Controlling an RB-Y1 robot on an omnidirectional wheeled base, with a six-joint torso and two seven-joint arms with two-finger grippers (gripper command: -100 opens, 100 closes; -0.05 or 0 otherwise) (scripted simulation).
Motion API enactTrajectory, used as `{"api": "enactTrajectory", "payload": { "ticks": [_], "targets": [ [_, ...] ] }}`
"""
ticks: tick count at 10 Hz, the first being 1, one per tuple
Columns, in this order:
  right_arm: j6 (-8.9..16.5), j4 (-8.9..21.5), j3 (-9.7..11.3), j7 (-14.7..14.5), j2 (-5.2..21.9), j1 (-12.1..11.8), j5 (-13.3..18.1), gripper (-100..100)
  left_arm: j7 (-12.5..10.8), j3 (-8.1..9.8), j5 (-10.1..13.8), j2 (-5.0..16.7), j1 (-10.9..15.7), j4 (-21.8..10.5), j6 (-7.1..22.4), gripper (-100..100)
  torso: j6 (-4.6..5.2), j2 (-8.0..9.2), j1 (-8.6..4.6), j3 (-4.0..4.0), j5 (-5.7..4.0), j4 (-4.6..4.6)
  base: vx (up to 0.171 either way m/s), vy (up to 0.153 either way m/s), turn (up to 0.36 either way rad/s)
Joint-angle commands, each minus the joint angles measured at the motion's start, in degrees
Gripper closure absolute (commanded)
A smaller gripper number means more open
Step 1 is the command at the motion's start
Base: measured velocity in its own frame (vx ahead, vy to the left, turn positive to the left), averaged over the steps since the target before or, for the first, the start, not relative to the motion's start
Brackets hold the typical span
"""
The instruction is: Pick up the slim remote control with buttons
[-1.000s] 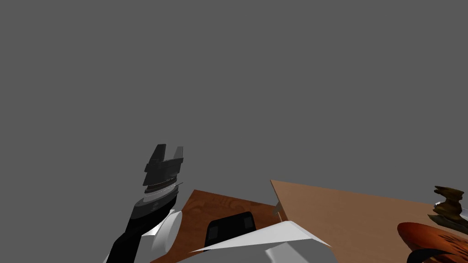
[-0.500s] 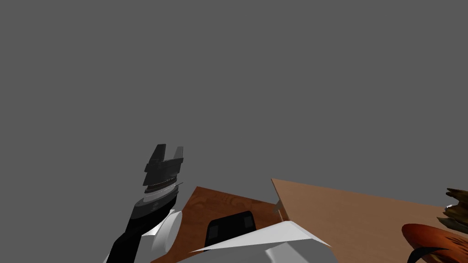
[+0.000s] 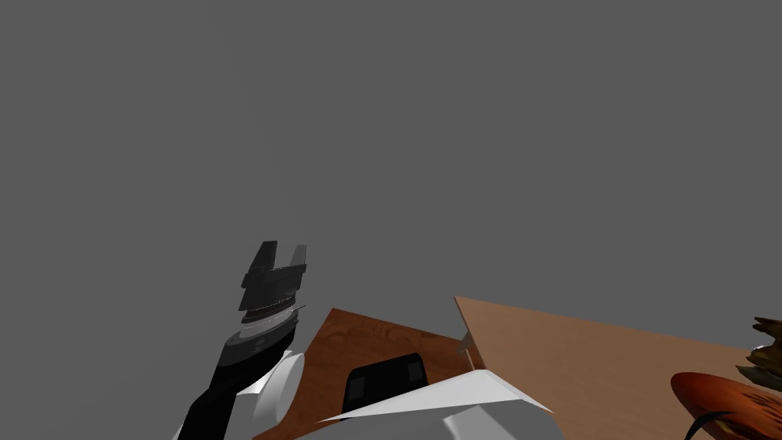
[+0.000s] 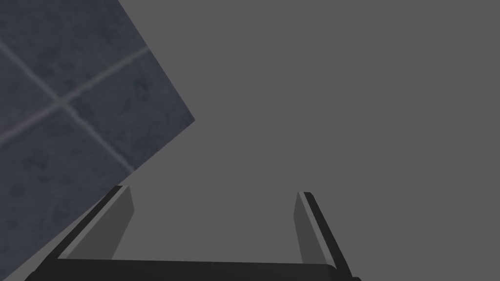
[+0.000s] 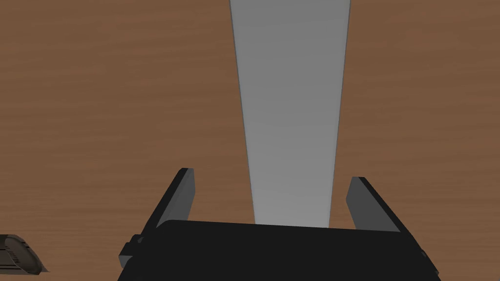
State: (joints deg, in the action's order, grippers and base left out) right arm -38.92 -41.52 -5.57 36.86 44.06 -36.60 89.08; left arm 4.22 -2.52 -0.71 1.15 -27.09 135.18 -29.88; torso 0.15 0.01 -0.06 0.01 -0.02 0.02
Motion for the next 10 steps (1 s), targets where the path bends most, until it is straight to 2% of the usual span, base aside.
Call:
{"api": "enactTrajectory", "payload": {
  "ticks": [1,2,3,4,5,6,7,8,9,10],
  "targets": [
    [-0.9,2.9,-1.0,-1.2,-0.3,2.4,0.5,-100,0.0,0.0,0.0,0.0,0.0,0.0,0.0,0,0.0,0.0,0.0,0.0,0.0,0.0,-0.048,0.03,0.053],
    [-0.9,3.8,-1.0,-1.2,-0.3,2.4,0.5,-100,0.0,0.0,0.0,0.0,0.0,0.0,0.0,0,-0.03,0.01,0.04,0.01,0.0,0.01,-0.039,0.023,0.027],
    [-1.7,5.8,-1.9,-2.2,-0.5,4.6,1.0,-100,0.0,0.0,0.0,0.0,0.0,0.0,0.0,0,0.01,0.0,0.02,0.0,0.01,0.0,-0.044,0.026,0.043],
    [-1.7,6.7,-1.9,-2.2,-0.5,4.6,1.0,-100,0.0,0.0,0.0,0.0,0.0,0.0,0.0,0,-0.02,0.01,0.03,0.0,0.0,0.0,-0.043,0.027,0.028],
    [-2.6,8.5,-2.7,-3.2,-0.7,6.8,1.4,-100,0.0,0.0,0.0,0.0,0.0,0.0,0.0,0,0.0,0.01,0.03,0.01,0.01,0.0,-0.055,0.029,0.055],
    [-2.6,9.6,-2.7,-3.2,-0.7,6.8,1.4,-100,0.0,0.0,0.0,0.0,0.0,0.0,0.0,0,-0.02,0.04,0.04,0.02,0.01,0.01,-0.043,0.021,0.027],
    [-3.4,11.6,-3.6,-4.2,-0.8,9.0,1.9,-100,0.0,0.0,0.0,0.0,0.0,0.0,0.0,0,0.01,0.02,0.01,0.01,0.01,0.0,-0.051,0.036,0.039],
    [-3.4,12.5,-3.6,-4.2,-0.8,9.0,1.9,-100,0.0,0.0,0.0,0.0,0.0,0.0,0.0,0,-0.01,0.03,0.06,0.02,0.01,0.01,-0.041,0.029,0.031],
    [-4.2,14.4,-4.5,-5.2,-1.0,11.2,2.4,-100,0.0,0.0,0.0,0.0,0.0,0.0,0.0,0,0.01,0.01,0.04,0.01,0.01,0.0,-0.053,0.028,0.053],
    [-4.2,15.4,-4.5,-5.2,-1.0,11.2,2.4,-100,0.0,0.0,0.0,0.0,0.0,0.0,0.0,0,-0.02,0.03,0.04,0.02,0.01,0.01,-0.044,0.022,0.031]
  ]
}}
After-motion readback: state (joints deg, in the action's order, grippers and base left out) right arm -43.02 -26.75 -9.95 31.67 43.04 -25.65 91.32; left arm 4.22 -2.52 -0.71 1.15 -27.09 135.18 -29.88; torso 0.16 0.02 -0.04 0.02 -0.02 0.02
